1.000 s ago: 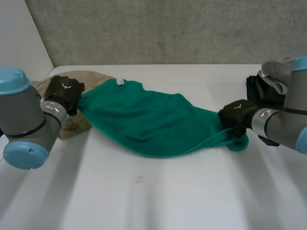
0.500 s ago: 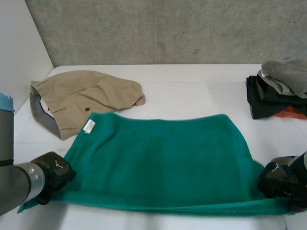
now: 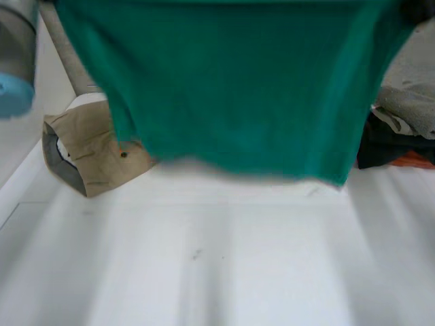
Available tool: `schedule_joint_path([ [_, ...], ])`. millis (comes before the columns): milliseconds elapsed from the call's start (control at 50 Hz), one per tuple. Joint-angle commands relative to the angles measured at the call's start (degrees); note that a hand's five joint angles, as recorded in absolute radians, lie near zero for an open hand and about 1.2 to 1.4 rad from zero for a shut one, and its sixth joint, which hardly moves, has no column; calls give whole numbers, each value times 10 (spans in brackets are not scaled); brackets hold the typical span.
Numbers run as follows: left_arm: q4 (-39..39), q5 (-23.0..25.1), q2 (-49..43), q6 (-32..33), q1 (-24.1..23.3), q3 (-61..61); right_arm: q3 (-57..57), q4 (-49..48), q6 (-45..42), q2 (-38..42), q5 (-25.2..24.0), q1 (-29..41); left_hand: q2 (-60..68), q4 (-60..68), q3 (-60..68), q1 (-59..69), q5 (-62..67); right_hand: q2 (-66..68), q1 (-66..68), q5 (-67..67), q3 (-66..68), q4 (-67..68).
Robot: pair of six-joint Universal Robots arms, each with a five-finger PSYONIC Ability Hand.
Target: Fold the laundry.
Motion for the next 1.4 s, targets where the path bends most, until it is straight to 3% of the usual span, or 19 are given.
schedule_joint_path([
  [20, 59, -1, 10, -19, 5, -21, 75, -115, 56, -39, 10, 1, 115, 113, 119, 157, 124, 128, 151, 125, 122, 115],
  [340, 50, 44, -21, -2, 7, -231, 135, 85, -23, 47, -48, 13, 115, 113, 119, 157, 124, 128, 151, 125, 122, 115],
  [500, 11, 48, -12, 81, 1, -391, 225, 209, -118, 55, -69, -16, 115, 113, 119, 157, 124, 128, 151, 125, 122, 115],
  [640, -111, 36, 59, 156, -2, -528, 285, 447, -286, -7, -64, -75, 115, 113, 119, 157, 124, 128, 151, 125, 122, 115],
  [680, -187, 30, 83, 171, -11, -565, 308, 538, -370, -22, -58, -104, 115, 113, 119, 157, 124, 128, 151, 125, 122, 115],
  [760, -287, 28, 108, 171, -24, -602, 333, 617, -502, -34, -52, -137, 115, 113, 119, 157, 124, 128, 151, 125, 122, 115],
  [880, -299, 33, 105, 163, -42, -577, 320, 562, -466, -30, -54, -116, 115, 113, 119, 157, 124, 128, 151, 125, 122, 115],
  [1100, -225, 14, -11, 110, -46, -366, 233, 345, -289, 56, -64, -57, 115, 113, 119, 157, 124, 128, 151, 125, 122, 115],
  [1200, -189, -6, -95, 97, -48, -245, 180, 227, -223, 113, -43, -34, 115, 113, 119, 157, 124, 128, 151, 125, 122, 115],
  [1400, -192, -62, -244, 103, -59, -47, 75, 120, -216, 221, 23, 4, 115, 113, 119, 157, 124, 128, 151, 125, 122, 115],
])
